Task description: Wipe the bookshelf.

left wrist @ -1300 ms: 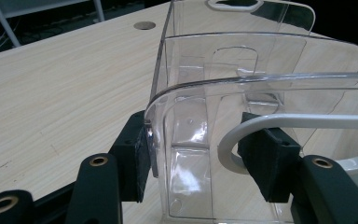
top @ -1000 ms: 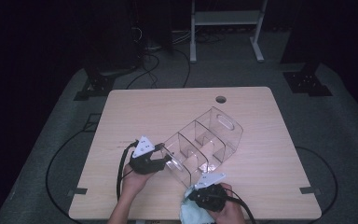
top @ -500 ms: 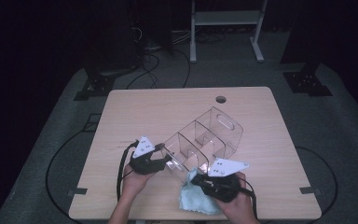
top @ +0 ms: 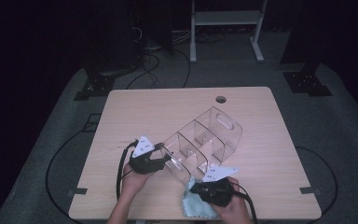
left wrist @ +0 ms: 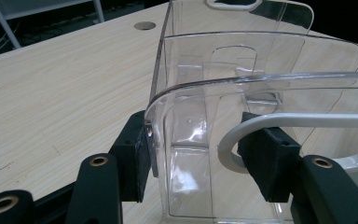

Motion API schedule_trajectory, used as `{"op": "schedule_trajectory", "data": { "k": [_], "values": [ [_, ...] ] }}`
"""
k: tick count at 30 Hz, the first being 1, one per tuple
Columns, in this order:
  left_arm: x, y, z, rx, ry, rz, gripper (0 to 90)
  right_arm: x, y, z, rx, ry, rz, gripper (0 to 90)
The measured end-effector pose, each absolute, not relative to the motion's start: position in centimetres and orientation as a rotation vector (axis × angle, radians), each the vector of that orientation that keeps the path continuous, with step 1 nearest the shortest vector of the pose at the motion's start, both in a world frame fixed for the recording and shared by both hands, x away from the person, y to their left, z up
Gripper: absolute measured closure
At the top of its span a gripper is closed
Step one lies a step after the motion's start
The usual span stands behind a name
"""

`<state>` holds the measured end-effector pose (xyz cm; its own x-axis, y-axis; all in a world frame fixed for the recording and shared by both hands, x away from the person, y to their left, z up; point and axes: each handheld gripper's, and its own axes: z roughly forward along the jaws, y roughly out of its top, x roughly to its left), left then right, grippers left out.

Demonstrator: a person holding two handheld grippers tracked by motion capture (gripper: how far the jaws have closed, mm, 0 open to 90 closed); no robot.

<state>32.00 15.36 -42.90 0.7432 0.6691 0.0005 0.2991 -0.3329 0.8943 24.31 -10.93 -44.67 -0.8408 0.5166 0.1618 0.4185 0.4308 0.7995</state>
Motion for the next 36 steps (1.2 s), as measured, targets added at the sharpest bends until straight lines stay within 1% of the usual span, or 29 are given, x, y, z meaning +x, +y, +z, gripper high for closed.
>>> {"op": "schedule_trajectory", "data": {
  "k": [6, 9, 12, 17, 23, 30, 32, 36],
  "values": [
    [32.0, 15.4, -42.9, 1.929, 0.735, 0.459, 45.7, 24.7, -10.7, -46.2, 0.874, 2.616, 1.349, 84.6],
    [32.1, 15.4, -42.9, 1.929, 0.735, 0.456, 45.7, 24.8, -10.9, -46.4, 0.881, 2.621, 1.326, 84.5],
    [32.1, 15.4, -42.9, 1.931, 0.736, 0.458, 45.6, 25.0, -12.0, -46.3, 0.925, 2.589, 1.313, 84.5],
    [32.1, 15.4, -42.9, 1.934, 0.735, 0.456, 45.3, 25.8, -15.6, -45.6, 1.04, 2.51, 1.363, 84.3],
    [32.0, 15.4, -42.9, 1.93, 0.74, 0.455, 44.5, 26.6, -21.9, -44.3, 1.198, 2.355, 1.433, 84.3],
    [31.9, 15.8, -42.7, 1.923, 0.747, 0.468, 40.2, 26.4, -28.6, -44.1, 1.336, 2.196, 1.335, 84.0],
    [31.7, 15.9, -42.8, 1.918, 0.747, 0.47, 38.2, 26.5, -30.2, -44.2, 1.366, 2.156, 1.3, 84.0],
    [31.5, 16.1, -42.7, 1.918, 0.752, 0.483, 37.3, 27.0, -32.8, -44.5, 1.425, 2.111, 1.21, 84.0]
  ]
}}
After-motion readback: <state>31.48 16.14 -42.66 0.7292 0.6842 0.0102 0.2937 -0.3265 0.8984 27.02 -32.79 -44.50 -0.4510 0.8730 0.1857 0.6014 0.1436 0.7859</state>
